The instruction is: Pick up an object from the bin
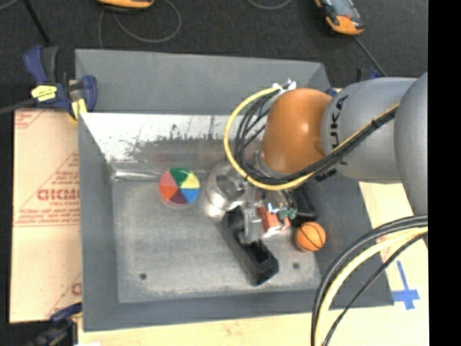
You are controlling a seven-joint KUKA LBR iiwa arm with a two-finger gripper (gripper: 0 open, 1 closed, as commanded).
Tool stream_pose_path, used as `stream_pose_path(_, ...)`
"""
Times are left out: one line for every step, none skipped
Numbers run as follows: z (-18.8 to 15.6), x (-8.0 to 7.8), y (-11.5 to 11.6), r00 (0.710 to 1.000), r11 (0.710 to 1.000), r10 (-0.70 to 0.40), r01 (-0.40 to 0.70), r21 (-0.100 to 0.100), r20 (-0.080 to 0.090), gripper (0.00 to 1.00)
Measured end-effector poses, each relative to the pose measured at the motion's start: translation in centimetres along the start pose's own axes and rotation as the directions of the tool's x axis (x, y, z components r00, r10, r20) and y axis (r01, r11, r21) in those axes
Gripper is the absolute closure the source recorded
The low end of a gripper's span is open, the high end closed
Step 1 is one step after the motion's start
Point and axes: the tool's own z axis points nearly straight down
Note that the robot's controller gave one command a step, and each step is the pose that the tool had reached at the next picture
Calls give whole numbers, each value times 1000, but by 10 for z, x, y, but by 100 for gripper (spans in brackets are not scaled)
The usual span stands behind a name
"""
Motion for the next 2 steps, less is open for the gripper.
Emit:
stream_pose_path(18, 0, -24, 990, 990, 140, -140, -1, 11, 0)
stream_pose_path(21, -5, -26, 958, 958, 286, -286, 1, -10, 0)
